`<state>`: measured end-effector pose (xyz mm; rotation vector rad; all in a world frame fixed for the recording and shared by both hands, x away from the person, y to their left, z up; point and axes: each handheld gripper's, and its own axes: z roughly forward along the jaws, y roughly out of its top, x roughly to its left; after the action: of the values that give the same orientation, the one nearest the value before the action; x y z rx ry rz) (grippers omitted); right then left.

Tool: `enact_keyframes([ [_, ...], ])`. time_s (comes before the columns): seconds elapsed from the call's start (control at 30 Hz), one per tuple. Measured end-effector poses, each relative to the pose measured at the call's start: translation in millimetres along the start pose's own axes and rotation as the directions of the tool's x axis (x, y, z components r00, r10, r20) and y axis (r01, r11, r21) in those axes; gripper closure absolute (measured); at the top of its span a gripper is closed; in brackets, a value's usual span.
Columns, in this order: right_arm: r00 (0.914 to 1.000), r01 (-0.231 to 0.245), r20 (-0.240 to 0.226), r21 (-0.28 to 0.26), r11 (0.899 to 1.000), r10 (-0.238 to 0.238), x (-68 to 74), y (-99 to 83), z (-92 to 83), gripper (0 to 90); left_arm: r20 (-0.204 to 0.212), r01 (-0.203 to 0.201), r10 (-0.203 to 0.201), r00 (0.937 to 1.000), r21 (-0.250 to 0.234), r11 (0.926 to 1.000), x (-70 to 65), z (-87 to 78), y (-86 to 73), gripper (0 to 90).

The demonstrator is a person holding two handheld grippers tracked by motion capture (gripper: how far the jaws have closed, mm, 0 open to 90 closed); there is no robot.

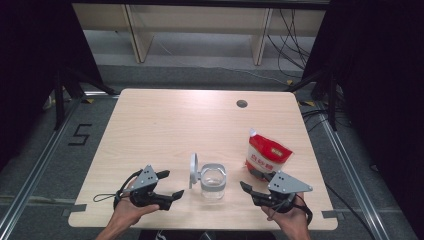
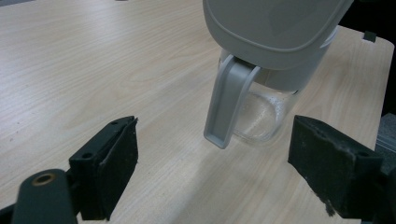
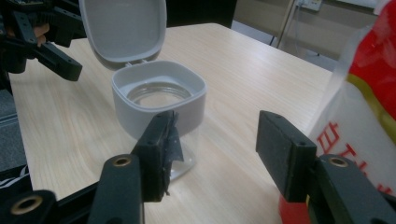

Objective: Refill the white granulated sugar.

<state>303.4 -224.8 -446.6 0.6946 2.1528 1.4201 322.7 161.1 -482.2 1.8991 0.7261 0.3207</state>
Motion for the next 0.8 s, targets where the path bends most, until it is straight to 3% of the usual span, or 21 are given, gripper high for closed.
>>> enact_keyframes([
  [0.03, 0.9998, -0.020, 0.007, 0.006, 1.000, 0.020, 1.3, -0.9, -2.1, 46.7, -0.003, 0.012, -0.012, 0.9999, 0.000, 0.9999, -0.3, 0.1, -0.3, 15.4],
  [0.07, 1.0000, -0.003, 0.008, -0.004, 1.000, 0.003, -1.4, -2.3, -3.9, 45.5, -0.009, 0.029, -0.029, 0.9995, 0.002, 0.9996, -1.4, 0.0, -0.7, 15.5],
  [0.27, 0.9973, -0.048, 0.055, 0.004, 0.999, 0.048, -4.7, -9.9, -19.4, 42.5, -0.011, 0.013, -0.013, 0.9999, 0.018, 0.9997, -0.4, -1.4, -2.4, 15.5],
  [0.3, 0.9969, -0.053, 0.058, -0.004, 0.999, 0.053, -5.2, -11.0, -21.1, 42.3, -0.010, -0.016, 0.016, 0.9998, 0.017, 0.9997, 1.5, -1.8, -2.1, 15.5],
  [0.33, 0.9966, -0.049, 0.066, 0.012, 0.999, 0.049, -6.4, -12.7, -25.0, 42.1, -0.017, -0.004, 0.004, 0.9998, 0.013, 0.9999, 0.8, -1.8, -2.4, 15.5],
  [0.4, 0.9932, -0.070, 0.095, 0.009, 0.998, 0.068, -6.4, -16.2, -29.7, 40.6, -0.015, -0.019, 0.019, 0.9997, 0.017, 0.9997, 2.5, -2.3, -2.1, 15.5],
  [0.43, 0.9935, -0.077, 0.085, 0.013, 0.997, 0.076, -7.1, -17.9, -31.3, 40.3, -0.016, -0.024, 0.024, 0.9996, 0.020, 0.9995, 3.0, -2.5, -2.1, 15.5],
  [0.5, 0.9917, -0.055, 0.117, 0.008, 0.998, 0.054, -9.2, -20.2, -35.4, 40.0, -0.015, -0.016, 0.016, 0.9998, 0.018, 0.9997, 2.5, -1.4, -2.3, 15.5],
  [0.57, 0.9886, -0.086, 0.125, 0.011, 0.996, 0.084, -9.7, -23.3, -40.3, 39.1, -0.012, -0.007, 0.007, 0.9999, 0.016, 0.9999, 2.2, -0.3, -2.9, 15.5],
  [0.6, 0.9827, -0.127, 0.138, 0.018, 0.992, 0.123, -8.6, -24.5, -43.9, 37.9, -0.014, 0.012, -0.012, 0.9998, 0.016, 0.9998, 1.3, 0.2, -3.5, 15.5],
  [0.63, 0.9771, -0.150, 0.156, 0.022, 0.988, 0.145, -9.4, -25.9, -46.4, 36.1, -0.017, -0.012, 0.012, 0.9998, 0.024, 0.9996, 2.6, -0.4, -3.0, 15.5],
  [0.67, 0.9790, -0.134, 0.159, 0.023, 0.991, 0.128, -14.5, -27.8, -48.1, 34.8, -0.015, -0.018, 0.018, 0.9997, 0.025, 0.9995, 3.1, -0.2, -2.9, 15.5],
  [0.73, 0.9652, -0.177, 0.200, 0.024, 0.984, 0.169, -16.6, -31.6, -51.2, 31.6, -0.014, -0.014, 0.014, 0.9998, 0.026, 0.9996, 2.7, 0.2, -3.1, 15.5],
  [0.77, 0.9696, -0.151, 0.198, 0.020, 0.988, 0.145, -21.3, -33.4, -50.8, 29.5, -0.011, -0.013, 0.013, 0.9999, 0.023, 0.9997, 2.6, 0.6, -3.3, 15.4],
  [0.8, 0.9668, -0.161, 0.205, 0.024, 0.987, 0.152, -24.0, -35.2, -51.5, 29.3, -0.006, -0.014, 0.014, 0.9999, 0.019, 0.9997, 2.8, 1.2, -3.6, 15.5],
])
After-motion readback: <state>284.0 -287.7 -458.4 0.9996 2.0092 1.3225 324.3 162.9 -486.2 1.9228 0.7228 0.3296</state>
